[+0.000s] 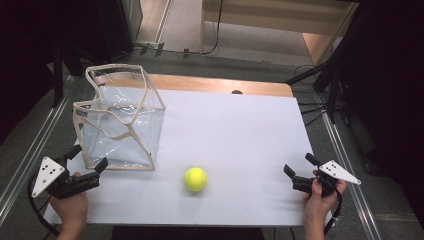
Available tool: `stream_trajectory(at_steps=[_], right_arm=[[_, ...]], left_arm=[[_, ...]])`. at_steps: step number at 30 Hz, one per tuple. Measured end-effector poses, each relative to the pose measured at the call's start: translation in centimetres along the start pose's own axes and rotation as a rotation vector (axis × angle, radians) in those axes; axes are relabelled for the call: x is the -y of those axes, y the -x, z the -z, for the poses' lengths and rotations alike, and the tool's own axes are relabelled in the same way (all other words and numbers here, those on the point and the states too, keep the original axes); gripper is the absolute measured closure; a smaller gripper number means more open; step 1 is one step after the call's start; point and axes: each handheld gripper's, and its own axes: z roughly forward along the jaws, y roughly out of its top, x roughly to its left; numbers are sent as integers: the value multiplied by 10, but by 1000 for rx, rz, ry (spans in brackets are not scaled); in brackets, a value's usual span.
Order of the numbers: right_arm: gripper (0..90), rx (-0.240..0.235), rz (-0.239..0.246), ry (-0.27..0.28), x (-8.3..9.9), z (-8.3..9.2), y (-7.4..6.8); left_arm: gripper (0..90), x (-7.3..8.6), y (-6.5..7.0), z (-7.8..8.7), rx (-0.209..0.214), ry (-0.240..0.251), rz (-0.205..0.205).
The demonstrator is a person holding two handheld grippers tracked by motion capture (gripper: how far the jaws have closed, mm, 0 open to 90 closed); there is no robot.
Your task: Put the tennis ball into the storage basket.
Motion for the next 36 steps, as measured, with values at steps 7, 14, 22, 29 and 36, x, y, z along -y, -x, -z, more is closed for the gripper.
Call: stream_trajectory(at_steps=[7, 14, 22, 29, 36], right_arm=[[0, -17, -6, -16, -2, -2, -2], [0, -59, 30, -38, -18, -5, -15], [0, -127, 85, -125, -39, -16, -37], [0, -244, 145, -176, -55, -28, -60], [0, -270, 213, -216, -74, -40, -84]], left_arm=[[53, 0, 0, 0, 4, -2, -2], [54, 0, 1, -1, 1, -7, -11], [54, 0, 1, -1, 0, -5, -7], [54, 0, 1, -1, 3, -6, -7], [53, 0, 1, -1, 4, -8, -8]])
